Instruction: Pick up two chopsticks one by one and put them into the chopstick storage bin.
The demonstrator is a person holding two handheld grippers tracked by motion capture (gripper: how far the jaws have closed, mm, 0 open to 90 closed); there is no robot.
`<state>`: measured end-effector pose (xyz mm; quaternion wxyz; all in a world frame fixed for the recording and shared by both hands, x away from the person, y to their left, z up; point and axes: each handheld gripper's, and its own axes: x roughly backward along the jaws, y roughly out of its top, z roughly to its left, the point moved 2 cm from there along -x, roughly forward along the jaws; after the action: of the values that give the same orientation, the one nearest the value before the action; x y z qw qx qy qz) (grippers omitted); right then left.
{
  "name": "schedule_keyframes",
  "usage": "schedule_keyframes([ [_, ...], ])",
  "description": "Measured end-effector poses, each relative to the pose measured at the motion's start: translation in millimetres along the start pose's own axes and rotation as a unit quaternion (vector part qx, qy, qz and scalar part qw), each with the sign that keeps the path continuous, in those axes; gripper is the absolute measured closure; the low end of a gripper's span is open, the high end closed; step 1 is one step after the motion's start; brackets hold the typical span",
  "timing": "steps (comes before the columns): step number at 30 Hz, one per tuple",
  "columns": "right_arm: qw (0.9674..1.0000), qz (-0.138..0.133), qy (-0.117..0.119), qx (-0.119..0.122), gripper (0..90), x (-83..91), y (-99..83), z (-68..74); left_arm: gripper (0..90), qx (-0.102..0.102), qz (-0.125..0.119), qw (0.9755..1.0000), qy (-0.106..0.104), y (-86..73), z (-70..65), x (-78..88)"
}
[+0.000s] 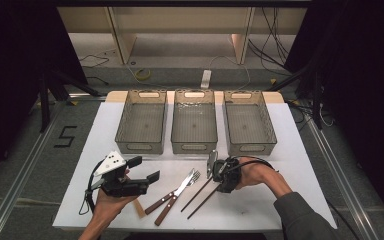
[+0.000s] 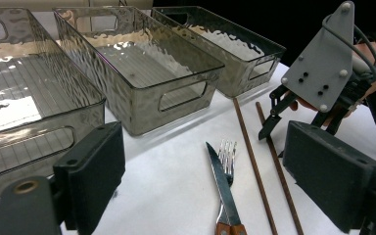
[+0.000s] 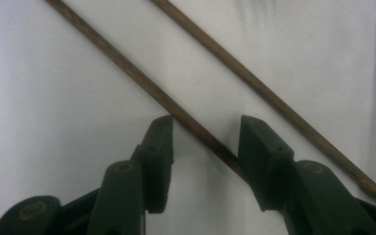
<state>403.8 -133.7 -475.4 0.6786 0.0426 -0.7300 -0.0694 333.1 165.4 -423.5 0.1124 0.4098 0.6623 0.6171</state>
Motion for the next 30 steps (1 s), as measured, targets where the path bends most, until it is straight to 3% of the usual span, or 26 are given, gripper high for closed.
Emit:
schedule_keyframes([
  [8,0.9994,0.017,0.013,0.026,72.4,-0.1,3.3,4.4,15.3,-0.001,0.0,1.0,0.0,0.0,-0.3,0.1],
  [19,0.9987,0.017,0.015,0.046,77.9,-0.9,4.6,6.3,15.3,-0.001,0.0,1.0,-0.001,0.0,-0.7,-0.3],
  [30,0.9966,0.035,0.018,0.073,81.9,0.7,5.5,12.9,15.3,-0.001,0.0,1.0,-0.001,-0.1,-0.5,-0.1],
])
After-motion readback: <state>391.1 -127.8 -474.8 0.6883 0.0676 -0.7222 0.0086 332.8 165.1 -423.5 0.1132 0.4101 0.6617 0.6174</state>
